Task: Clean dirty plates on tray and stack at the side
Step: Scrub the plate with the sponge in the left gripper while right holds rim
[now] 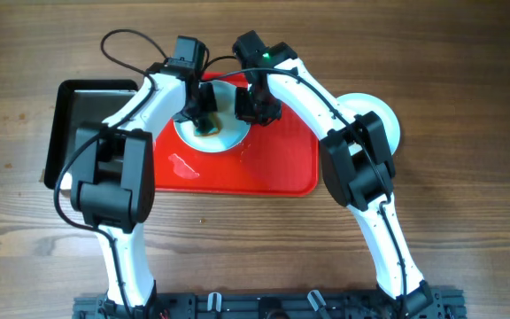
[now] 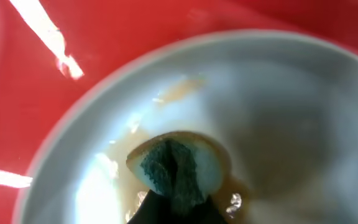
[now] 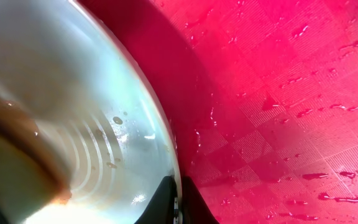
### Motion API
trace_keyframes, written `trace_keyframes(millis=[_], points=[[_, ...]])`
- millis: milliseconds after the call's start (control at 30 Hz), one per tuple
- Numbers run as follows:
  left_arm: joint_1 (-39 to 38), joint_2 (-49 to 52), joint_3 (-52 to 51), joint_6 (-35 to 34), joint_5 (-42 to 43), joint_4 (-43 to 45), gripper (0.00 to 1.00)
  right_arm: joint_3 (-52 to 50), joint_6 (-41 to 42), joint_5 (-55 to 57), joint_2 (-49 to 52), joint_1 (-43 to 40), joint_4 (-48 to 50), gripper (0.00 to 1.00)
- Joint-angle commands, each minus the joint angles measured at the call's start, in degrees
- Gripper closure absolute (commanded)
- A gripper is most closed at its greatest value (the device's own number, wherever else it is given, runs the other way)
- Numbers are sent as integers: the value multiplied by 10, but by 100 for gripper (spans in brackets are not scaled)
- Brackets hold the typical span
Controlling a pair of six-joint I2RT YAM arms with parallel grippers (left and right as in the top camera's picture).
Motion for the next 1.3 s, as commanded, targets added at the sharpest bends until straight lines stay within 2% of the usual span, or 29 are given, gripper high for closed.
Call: trace_keyframes(millis=[0,67,167,233,367,467,567,633,733,800,900,933,1100,1167,1267], points=[[7,57,-42,-144,-176,-41,96,-10,-6,23,21,12,-1,96],[7,57,-42,-172,-181,-61,96,-10,-6,23,21,12,-1,96],[6,57,-42,-170,-146,-85,96,-10,-6,23,21,12,0,96],[4,57,-42,-120,-78,-100,96,-10,-6,23,21,12,0,96],[2,57,-42,50,144,-126,96,-10,-6,23,21,12,0,96],[2,57,-42,148,270,-126,96,-10,-6,23,21,12,0,96],[2,57,-42,210,336,-101,96,-10,-6,23,21,13,0,96],[2,57,-42,210,335,-75,96,-10,-6,23,21,13,0,96],[2,57,-42,206,311,-21,96,-10,-7,23,21,13,0,96],[2,57,-42,171,250,15,96,-10,-6,23,21,13,0,96],[2,57,-42,83,115,51,96,-10,-6,23,21,13,1,96],[2,57,-42,31,35,59,96,-10,-6,23,21,13,1,96],[2,57,-42,-109,-207,44,96,-10,-7,23,21,13,2,96],[2,57,-42,-126,-240,31,96,-10,-7,23,21,13,2,96],[2,57,-41,-125,-235,4,96,-10,-6,23,21,13,3,96]])
